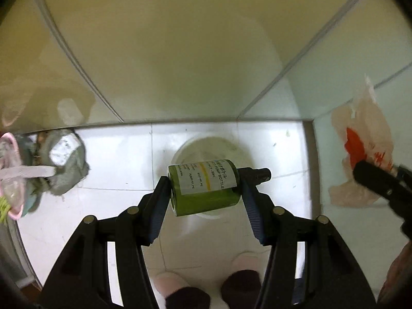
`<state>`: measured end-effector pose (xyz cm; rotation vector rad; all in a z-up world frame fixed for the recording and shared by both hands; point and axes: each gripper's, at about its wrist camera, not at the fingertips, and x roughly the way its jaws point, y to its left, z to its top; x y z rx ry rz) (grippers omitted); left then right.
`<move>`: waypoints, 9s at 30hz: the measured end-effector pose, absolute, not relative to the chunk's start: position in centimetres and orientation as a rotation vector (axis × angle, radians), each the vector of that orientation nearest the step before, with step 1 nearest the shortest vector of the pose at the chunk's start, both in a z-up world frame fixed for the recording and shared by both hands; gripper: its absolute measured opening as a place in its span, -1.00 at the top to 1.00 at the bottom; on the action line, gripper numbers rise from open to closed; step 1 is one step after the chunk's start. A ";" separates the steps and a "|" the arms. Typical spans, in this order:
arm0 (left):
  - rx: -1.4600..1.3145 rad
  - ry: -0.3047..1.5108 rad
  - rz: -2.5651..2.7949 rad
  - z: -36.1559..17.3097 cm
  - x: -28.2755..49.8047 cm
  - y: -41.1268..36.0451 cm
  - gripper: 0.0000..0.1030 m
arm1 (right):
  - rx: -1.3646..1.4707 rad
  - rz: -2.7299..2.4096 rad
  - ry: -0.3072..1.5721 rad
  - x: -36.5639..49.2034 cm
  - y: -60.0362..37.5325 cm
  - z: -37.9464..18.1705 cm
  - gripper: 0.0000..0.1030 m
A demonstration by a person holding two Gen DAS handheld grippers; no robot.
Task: Collect trash
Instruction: 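Carry the bottle and bag down over the floor bucket with both tools, then open both tools to drop the bottle and bag into the bucket, then raise both tools back toward the counter, then grasp the white mesh-wrapped fruit with the left tool while the right tool grasps white tissue, then carry the mesh fruit and tissue down over the bucket with both tools, then open both tools to drop the mesh fruit and tissue into the bucket, then raise both tools back over the counter toward the orange and box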
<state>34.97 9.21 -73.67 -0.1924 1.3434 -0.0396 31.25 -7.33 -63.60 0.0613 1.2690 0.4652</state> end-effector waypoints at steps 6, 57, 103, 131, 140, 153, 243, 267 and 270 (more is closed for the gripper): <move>-0.127 1.406 -0.084 -83.7 35.4 8.7 -0.07 | 0.026 0.521 1.289 32.6 -6.5 -72.6 0.40; -0.037 0.902 -0.075 -18.9 29.4 12.8 -0.18 | 0.104 0.303 0.828 25.3 -9.3 -14.6 -0.22; -0.186 0.892 0.254 -15.9 58.0 19.0 -0.90 | 0.038 0.441 0.873 53.1 -6.1 -13.6 -0.56; -0.237 1.138 -0.110 -24.4 68.6 18.4 -0.90 | 0.152 0.390 1.127 59.2 -0.2 -23.8 0.80; -0.360 1.132 -0.171 -25.0 69.8 16.0 -0.56 | 0.151 0.359 1.109 57.4 -2.6 -22.2 0.80; -0.313 0.998 -0.118 -21.3 66.2 12.4 0.38 | 0.128 0.380 1.025 54.5 -7.2 -18.8 0.80; -0.220 1.265 -0.173 -78.9 35.0 11.4 0.30 | 0.053 0.524 1.362 32.9 -3.6 -76.2 0.73; -0.164 1.278 -0.170 -76.0 34.4 9.9 -0.19 | 0.025 0.463 1.261 31.3 -8.0 -67.6 0.13; -0.187 1.265 -0.156 -71.0 33.8 9.9 -0.19 | 0.026 0.451 1.250 30.8 -8.0 -63.3 0.13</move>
